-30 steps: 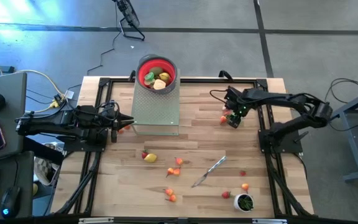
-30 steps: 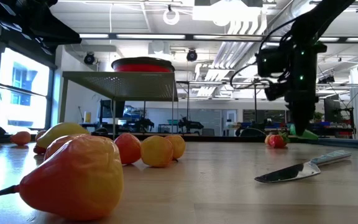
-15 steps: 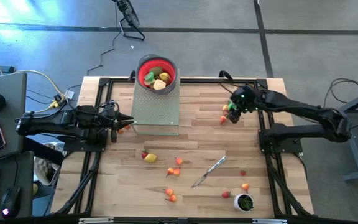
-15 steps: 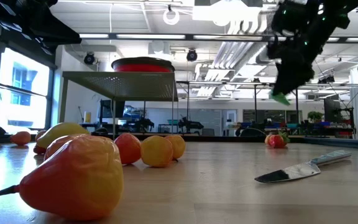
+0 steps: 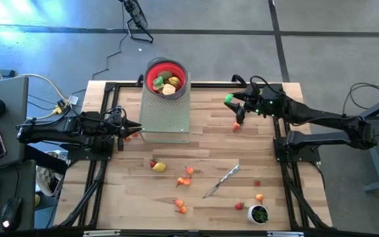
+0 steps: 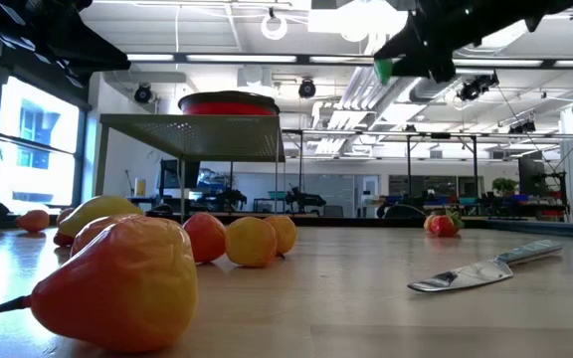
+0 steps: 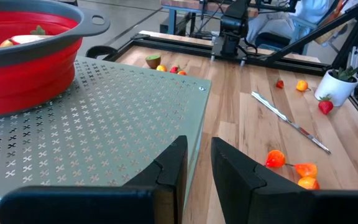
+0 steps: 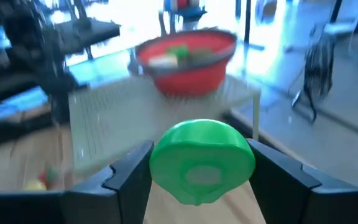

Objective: Pick & Place Fruit
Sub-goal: Put the green half pear into the red strainer on the shelf

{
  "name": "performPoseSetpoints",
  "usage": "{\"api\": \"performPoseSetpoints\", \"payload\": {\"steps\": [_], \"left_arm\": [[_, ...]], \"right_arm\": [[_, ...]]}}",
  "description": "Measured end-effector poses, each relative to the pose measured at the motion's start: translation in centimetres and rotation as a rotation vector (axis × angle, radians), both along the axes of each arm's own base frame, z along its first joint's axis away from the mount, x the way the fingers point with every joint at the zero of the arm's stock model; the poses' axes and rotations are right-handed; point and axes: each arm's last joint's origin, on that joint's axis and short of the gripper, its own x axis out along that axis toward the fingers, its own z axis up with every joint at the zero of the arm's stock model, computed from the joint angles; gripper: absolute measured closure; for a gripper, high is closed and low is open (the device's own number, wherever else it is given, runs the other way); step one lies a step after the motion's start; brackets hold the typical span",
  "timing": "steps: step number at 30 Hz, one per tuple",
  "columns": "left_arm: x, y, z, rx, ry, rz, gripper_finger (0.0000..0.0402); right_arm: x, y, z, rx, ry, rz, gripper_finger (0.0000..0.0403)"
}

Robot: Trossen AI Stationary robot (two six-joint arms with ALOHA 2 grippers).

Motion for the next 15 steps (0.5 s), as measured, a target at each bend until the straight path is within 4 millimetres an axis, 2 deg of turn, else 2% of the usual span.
{"api": "performPoseSetpoints", "payload": {"steps": [6, 15], "left_arm": [[0.0, 0.0, 0.0, 0.0, 0.0, 0.0, 0.0334], [0.0, 0.0, 0.0, 0.0, 0.005, 0.0, 0.0334]], "right_arm": [[1.1, 0.9, 0.6, -0.091, -0.051, -0.045, 0.0175], [3.0, 1.4, -1.2, -0.064, 0.021, -0.067, 0.0175]]}}
